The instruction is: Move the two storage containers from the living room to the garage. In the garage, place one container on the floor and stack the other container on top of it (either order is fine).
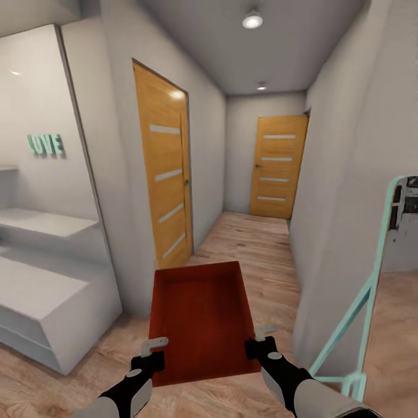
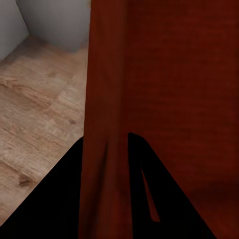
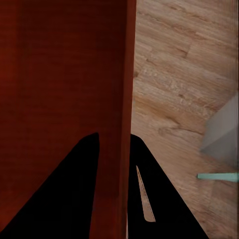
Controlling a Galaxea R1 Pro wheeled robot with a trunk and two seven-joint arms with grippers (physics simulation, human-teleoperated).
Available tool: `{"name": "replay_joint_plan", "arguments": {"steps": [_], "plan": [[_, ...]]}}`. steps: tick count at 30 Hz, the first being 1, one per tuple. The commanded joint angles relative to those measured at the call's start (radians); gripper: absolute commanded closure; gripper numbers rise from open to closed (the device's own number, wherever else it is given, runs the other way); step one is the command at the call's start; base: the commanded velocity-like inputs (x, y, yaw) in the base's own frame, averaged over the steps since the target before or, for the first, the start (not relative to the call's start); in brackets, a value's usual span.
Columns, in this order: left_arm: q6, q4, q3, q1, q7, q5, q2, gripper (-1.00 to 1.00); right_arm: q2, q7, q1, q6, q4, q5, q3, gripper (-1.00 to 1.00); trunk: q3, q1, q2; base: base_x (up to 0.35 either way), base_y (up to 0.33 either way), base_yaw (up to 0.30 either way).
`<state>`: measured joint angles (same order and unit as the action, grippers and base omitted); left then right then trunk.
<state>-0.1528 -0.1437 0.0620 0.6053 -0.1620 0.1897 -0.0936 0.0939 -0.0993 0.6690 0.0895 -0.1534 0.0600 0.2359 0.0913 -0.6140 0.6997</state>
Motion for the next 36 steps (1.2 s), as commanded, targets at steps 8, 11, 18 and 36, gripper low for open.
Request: {"name": "replay_joint_plan", "arguments": {"steps": [8,11,18,36], "plan": [[-0.005,0.003,-0.067,0.001,-0.03,0.013,0.0,1.0,0.007,0.003,0.001,0.082,-0.015,0.063,-0.038,1.0,0.002,-0.001,0.001,0.322,0.094,-0.254],[-0.005,0.002,-0.067,0.001,-0.03,0.013,0.0,1.0,0.007,0.003,0.001,0.082,-0.015,0.063,-0.038,1.0,0.002,-0.001,0.001,0.322,0.094,-0.217],[-0.006,0.003,-0.067,0.001,-0.03,0.013,0.0,1.0,0.007,0.003,0.001,0.082,-0.015,0.063,-0.038,1.0,0.002,-0.001,0.001,0.322,0.094,-0.217],[-0.005,0.002,-0.067,0.001,-0.029,0.013,0.0,1.0,0.007,0.003,0.001,0.082,-0.015,0.063,-0.038,1.0,0.002,-0.001,0.001,0.322,0.094,-0.036]]}}
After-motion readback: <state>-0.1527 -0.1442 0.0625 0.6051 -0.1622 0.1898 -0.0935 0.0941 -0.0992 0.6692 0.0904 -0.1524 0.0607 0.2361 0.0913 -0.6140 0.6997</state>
